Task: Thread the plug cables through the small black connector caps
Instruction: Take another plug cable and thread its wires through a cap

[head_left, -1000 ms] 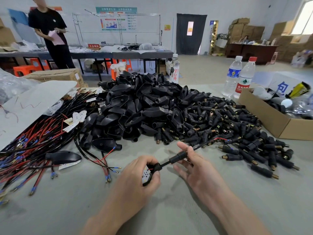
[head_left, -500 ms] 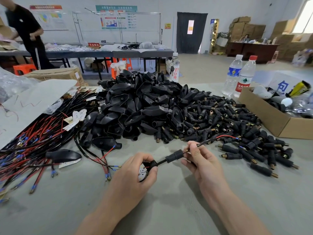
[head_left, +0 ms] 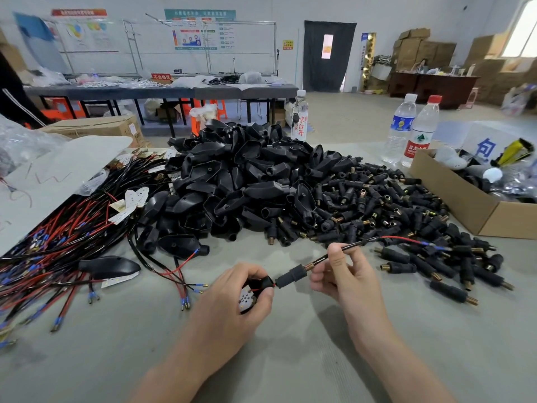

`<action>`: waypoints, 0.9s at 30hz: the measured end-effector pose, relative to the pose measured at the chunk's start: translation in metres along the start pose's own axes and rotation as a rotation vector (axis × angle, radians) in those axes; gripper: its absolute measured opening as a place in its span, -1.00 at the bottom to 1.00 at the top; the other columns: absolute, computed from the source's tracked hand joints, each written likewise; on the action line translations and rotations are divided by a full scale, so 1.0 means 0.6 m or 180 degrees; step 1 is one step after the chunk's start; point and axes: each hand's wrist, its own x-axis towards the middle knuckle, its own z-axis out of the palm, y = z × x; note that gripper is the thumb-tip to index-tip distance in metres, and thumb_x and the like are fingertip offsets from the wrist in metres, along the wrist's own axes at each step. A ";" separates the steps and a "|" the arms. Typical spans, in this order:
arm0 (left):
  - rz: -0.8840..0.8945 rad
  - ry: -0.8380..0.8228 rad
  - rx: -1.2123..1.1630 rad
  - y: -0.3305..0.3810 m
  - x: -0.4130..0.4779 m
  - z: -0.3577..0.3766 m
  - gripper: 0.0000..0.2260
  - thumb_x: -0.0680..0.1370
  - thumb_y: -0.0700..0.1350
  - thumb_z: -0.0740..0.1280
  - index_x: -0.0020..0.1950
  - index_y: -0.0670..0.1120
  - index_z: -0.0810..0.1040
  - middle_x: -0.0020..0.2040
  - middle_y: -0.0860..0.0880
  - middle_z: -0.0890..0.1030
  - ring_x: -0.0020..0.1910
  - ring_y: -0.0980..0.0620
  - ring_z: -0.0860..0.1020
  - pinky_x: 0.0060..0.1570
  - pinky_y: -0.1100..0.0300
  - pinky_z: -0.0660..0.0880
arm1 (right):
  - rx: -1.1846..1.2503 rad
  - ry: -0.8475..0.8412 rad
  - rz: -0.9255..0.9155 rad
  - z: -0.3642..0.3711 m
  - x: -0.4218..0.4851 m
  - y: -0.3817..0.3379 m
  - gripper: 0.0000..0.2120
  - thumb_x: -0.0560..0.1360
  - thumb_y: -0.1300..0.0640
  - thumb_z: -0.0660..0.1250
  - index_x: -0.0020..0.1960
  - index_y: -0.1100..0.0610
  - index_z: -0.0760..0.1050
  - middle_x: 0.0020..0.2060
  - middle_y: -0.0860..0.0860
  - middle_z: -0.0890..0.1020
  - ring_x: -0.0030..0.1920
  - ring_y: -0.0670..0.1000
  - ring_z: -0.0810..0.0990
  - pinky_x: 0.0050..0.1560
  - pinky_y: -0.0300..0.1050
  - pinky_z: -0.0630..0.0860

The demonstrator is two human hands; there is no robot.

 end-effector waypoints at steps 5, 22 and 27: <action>-0.0066 0.0069 0.0011 -0.005 -0.001 -0.001 -0.89 0.51 0.08 0.34 0.01 0.17 0.48 -0.07 0.24 0.56 -0.07 0.21 0.53 -0.10 0.41 0.37 | 0.0437 -0.0559 0.0497 0.007 -0.001 0.010 -0.70 0.40 0.00 0.44 0.04 0.15 0.58 -0.13 0.10 0.62 -0.12 0.03 0.66 -0.15 -0.15 0.63; 0.0212 0.0125 0.0212 -0.002 0.000 -0.003 -0.86 0.51 0.01 0.37 0.04 0.16 0.48 -0.08 0.27 0.53 -0.07 0.28 0.50 -0.07 0.46 0.34 | -0.0062 -0.0443 0.0283 0.007 -0.003 -0.001 -0.75 0.52 0.07 0.34 -0.02 0.28 0.60 -0.32 0.13 0.69 -0.33 0.02 0.65 -0.31 -0.21 0.60; 0.0195 0.0122 0.0204 -0.002 -0.001 -0.004 -0.85 0.52 -0.02 0.40 0.03 0.15 0.49 -0.05 0.28 0.53 -0.06 0.27 0.51 -0.06 0.45 0.34 | 0.0106 -0.0494 0.0351 0.009 -0.006 -0.001 -0.67 0.47 -0.01 0.34 0.00 0.26 0.57 -0.20 0.12 0.73 -0.25 0.06 0.71 -0.30 -0.20 0.61</action>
